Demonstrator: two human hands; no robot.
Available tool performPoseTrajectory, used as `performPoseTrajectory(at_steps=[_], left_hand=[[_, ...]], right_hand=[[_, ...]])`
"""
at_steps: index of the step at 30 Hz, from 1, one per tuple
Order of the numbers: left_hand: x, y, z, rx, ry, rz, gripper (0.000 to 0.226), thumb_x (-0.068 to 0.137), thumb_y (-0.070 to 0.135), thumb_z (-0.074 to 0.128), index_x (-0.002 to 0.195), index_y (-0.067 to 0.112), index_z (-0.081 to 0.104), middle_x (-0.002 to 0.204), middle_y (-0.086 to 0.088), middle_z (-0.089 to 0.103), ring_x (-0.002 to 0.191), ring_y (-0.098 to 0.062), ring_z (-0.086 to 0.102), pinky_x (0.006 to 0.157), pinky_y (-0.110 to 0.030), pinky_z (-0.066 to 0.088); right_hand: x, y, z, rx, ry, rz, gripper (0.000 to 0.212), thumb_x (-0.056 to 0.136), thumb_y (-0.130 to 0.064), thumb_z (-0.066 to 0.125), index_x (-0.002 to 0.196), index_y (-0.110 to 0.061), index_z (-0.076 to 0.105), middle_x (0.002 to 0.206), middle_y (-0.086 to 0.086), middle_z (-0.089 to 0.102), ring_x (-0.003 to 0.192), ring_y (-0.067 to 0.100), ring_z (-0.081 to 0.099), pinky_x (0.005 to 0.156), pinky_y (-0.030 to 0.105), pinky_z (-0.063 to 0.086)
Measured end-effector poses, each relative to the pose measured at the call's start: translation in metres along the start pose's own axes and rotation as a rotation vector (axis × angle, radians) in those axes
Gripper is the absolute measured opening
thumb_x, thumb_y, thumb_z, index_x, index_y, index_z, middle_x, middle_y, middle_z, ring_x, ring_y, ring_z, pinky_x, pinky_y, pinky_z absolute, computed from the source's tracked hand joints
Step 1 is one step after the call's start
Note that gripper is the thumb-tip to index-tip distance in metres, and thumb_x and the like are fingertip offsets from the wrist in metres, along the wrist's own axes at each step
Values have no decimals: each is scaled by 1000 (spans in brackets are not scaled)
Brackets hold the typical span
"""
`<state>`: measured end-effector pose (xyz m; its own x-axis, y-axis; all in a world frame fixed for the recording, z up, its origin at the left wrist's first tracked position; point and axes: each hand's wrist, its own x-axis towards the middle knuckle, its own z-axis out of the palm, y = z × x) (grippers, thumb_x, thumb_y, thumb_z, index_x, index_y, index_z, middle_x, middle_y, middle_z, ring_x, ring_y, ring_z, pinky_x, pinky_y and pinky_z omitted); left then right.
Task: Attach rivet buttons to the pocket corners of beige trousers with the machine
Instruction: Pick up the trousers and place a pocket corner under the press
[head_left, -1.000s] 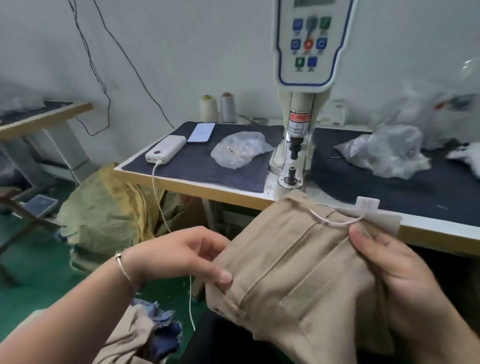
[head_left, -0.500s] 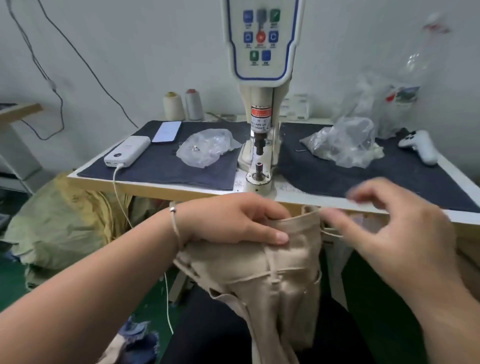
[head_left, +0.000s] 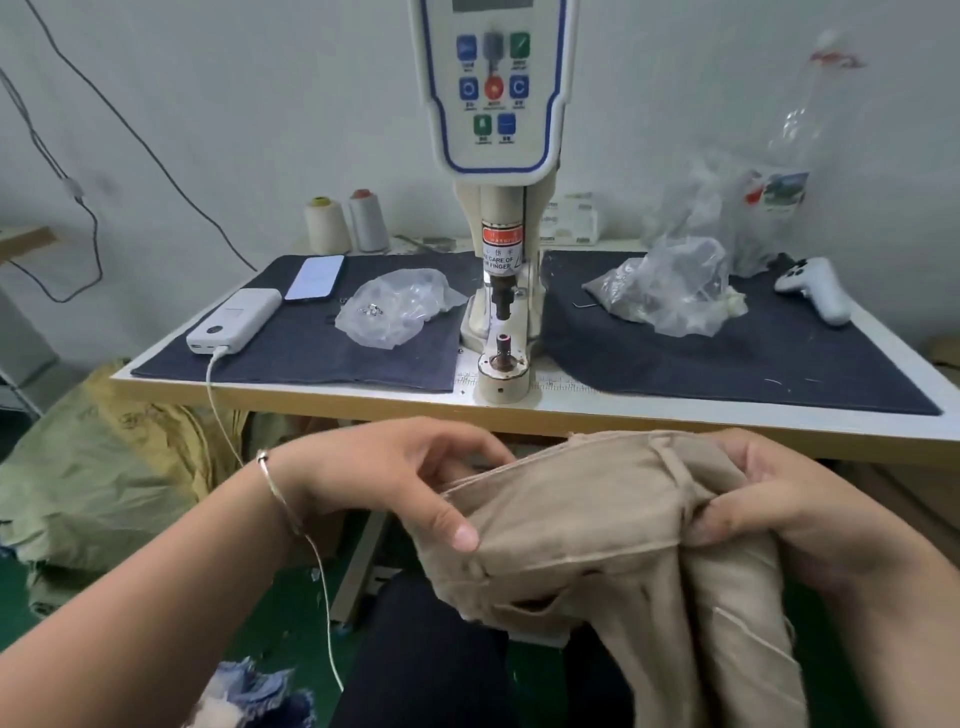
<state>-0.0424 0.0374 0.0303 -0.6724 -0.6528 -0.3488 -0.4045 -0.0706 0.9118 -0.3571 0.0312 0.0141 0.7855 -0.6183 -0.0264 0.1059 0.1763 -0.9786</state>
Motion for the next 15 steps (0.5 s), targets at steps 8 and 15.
performPoseTrajectory(at_steps=[8, 15], left_hand=[[-2, -39, 27, -443, 572, 336, 34, 85, 16, 71, 117, 24, 63, 94, -15, 67, 80, -23, 63, 69, -27, 55], [-20, -22, 30, 110, 634, 285, 21, 90, 30, 67, 110, 30, 70, 101, -11, 67, 87, -34, 61, 73, -39, 54]], right_hand=[[-12, 14, -25, -27, 339, -81, 45, 54, 6, 67, 95, -11, 73, 94, 15, 72, 82, 25, 71, 67, 27, 57], [-21, 17, -18, -431, 339, -174, 45, 74, -35, 81, 117, -27, 71, 119, 1, 70, 115, 14, 64, 89, 17, 50]])
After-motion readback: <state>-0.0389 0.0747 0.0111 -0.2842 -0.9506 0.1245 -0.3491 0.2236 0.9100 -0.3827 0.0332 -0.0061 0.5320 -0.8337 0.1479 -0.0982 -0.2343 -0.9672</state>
